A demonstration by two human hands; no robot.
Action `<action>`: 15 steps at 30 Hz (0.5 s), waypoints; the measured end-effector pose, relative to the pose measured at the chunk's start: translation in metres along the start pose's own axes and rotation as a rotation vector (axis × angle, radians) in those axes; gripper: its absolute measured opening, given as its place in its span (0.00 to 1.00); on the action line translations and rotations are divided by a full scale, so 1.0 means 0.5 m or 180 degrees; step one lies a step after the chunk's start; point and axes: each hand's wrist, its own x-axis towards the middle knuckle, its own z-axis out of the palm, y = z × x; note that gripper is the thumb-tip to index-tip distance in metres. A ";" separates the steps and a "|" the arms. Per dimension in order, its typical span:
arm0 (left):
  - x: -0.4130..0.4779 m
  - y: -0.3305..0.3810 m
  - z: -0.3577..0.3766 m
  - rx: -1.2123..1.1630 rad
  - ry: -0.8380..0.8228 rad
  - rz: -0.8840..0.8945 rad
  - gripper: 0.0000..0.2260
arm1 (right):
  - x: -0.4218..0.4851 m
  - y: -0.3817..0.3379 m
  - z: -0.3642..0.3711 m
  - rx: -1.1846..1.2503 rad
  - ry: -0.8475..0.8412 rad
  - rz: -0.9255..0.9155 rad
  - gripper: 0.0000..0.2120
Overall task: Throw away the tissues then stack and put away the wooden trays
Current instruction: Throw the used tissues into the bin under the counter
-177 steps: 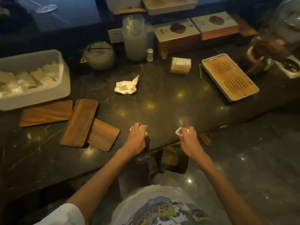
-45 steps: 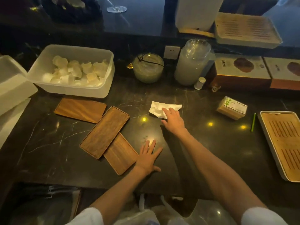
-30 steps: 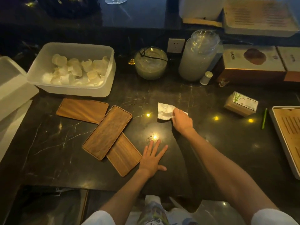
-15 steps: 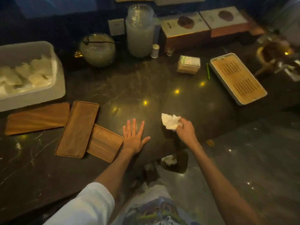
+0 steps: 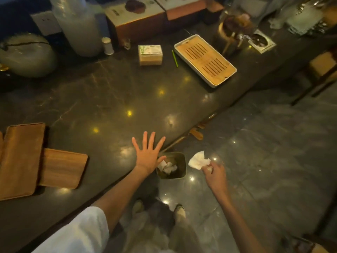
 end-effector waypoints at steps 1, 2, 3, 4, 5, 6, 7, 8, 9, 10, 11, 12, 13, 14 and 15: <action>0.006 0.010 0.002 0.0009 0.0037 -0.0099 0.33 | 0.011 0.027 0.006 0.0005 -0.0008 0.0020 0.17; 0.014 0.018 0.005 -0.0009 0.0099 -0.0184 0.32 | 0.026 0.055 0.017 -0.0005 -0.0049 0.0019 0.15; 0.022 0.027 0.009 -0.0032 0.0175 -0.0257 0.31 | 0.045 0.084 0.031 -0.0037 -0.0142 -0.0001 0.14; 0.031 0.037 0.013 -0.0050 0.0251 -0.0312 0.31 | 0.065 0.113 0.049 -0.0053 -0.0259 0.0025 0.13; 0.039 0.047 0.017 -0.0058 0.0359 -0.0349 0.31 | 0.086 0.140 0.068 -0.0059 -0.0361 0.0112 0.12; 0.045 0.055 0.023 -0.0049 0.0498 -0.0388 0.31 | 0.108 0.166 0.088 -0.0066 -0.0437 0.0206 0.12; 0.049 0.060 0.032 -0.0022 0.0637 -0.0427 0.32 | 0.131 0.192 0.112 -0.0050 -0.0501 0.0277 0.12; 0.052 0.061 0.044 0.0015 0.0746 -0.0460 0.32 | 0.156 0.218 0.140 -0.0006 -0.0561 0.0321 0.12; 0.055 0.058 0.056 0.0053 0.0836 -0.0494 0.33 | 0.180 0.244 0.170 0.0032 -0.0623 0.0331 0.11; 0.060 0.055 0.065 0.0088 0.0923 -0.0522 0.33 | 0.206 0.267 0.201 0.0031 -0.0678 0.0300 0.11; 0.064 0.055 0.070 0.0119 0.0993 -0.0537 0.34 | 0.229 0.288 0.232 0.0002 -0.0731 0.0284 0.10; 0.071 0.059 0.071 0.0140 0.1032 -0.0553 0.35 | 0.250 0.309 0.265 -0.0001 -0.0779 0.0287 0.10; 0.081 0.067 0.071 0.0144 0.1061 -0.0581 0.36 | 0.272 0.328 0.298 0.0037 -0.0831 0.0291 0.10; 0.094 0.079 0.072 0.0142 0.1089 -0.0619 0.37 | 0.293 0.347 0.332 0.0079 -0.0902 0.0312 0.10; 0.108 0.092 0.072 0.0144 0.1130 -0.0670 0.38 | 0.313 0.364 0.363 0.0104 -0.0969 0.0348 0.11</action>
